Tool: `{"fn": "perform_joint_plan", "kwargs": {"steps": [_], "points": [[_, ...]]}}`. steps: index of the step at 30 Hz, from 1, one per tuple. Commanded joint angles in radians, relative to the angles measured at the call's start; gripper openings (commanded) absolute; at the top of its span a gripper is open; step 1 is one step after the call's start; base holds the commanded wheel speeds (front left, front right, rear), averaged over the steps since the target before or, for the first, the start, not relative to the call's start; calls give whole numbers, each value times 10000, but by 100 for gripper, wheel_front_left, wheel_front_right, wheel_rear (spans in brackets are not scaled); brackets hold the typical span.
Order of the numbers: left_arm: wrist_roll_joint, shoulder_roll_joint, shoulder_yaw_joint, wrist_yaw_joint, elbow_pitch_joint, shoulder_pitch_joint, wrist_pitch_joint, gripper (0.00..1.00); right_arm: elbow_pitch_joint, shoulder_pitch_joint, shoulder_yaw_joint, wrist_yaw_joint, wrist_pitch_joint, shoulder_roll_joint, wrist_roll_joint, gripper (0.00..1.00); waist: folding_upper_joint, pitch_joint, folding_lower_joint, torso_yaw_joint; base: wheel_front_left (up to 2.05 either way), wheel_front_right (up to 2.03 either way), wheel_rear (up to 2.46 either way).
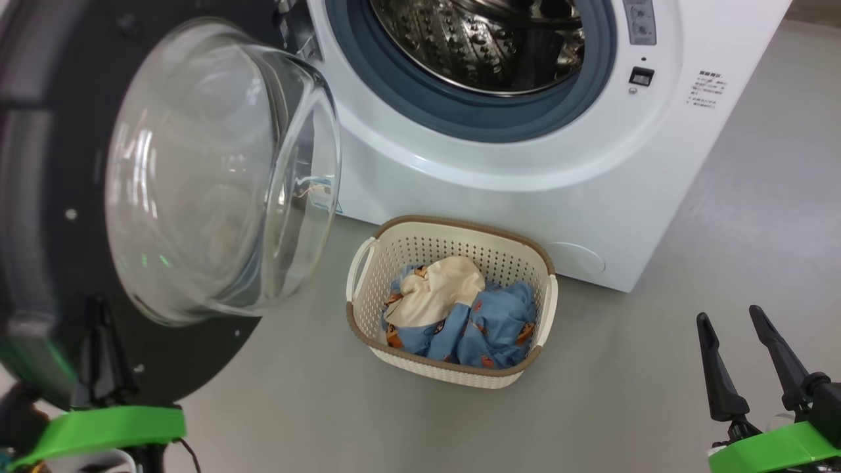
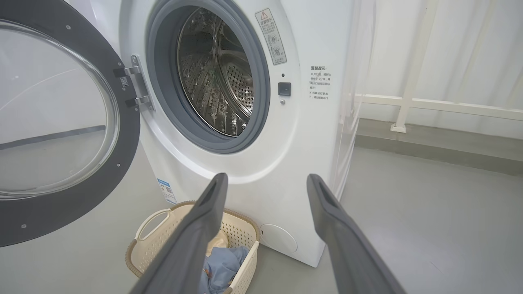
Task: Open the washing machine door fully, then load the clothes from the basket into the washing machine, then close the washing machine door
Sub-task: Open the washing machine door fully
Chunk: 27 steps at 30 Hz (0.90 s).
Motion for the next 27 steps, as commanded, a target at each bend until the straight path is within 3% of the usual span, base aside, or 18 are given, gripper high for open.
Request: {"fn": "perform_joint_plan", "kwargs": {"steps": [1, 27], "points": [[156, 290, 677, -11, -124, -535, -109, 0, -278, -247, 195, 44, -124, -259, -143, 100, 0, 125, 0, 32, 0, 0, 0], [2273, 108, 4050, -1098, 2142, -2945, -109, 0, -401, -926, 193, 44, -124, -734, -142, 100, 0, 1457, 0, 200, 0, 0, 0]]}}
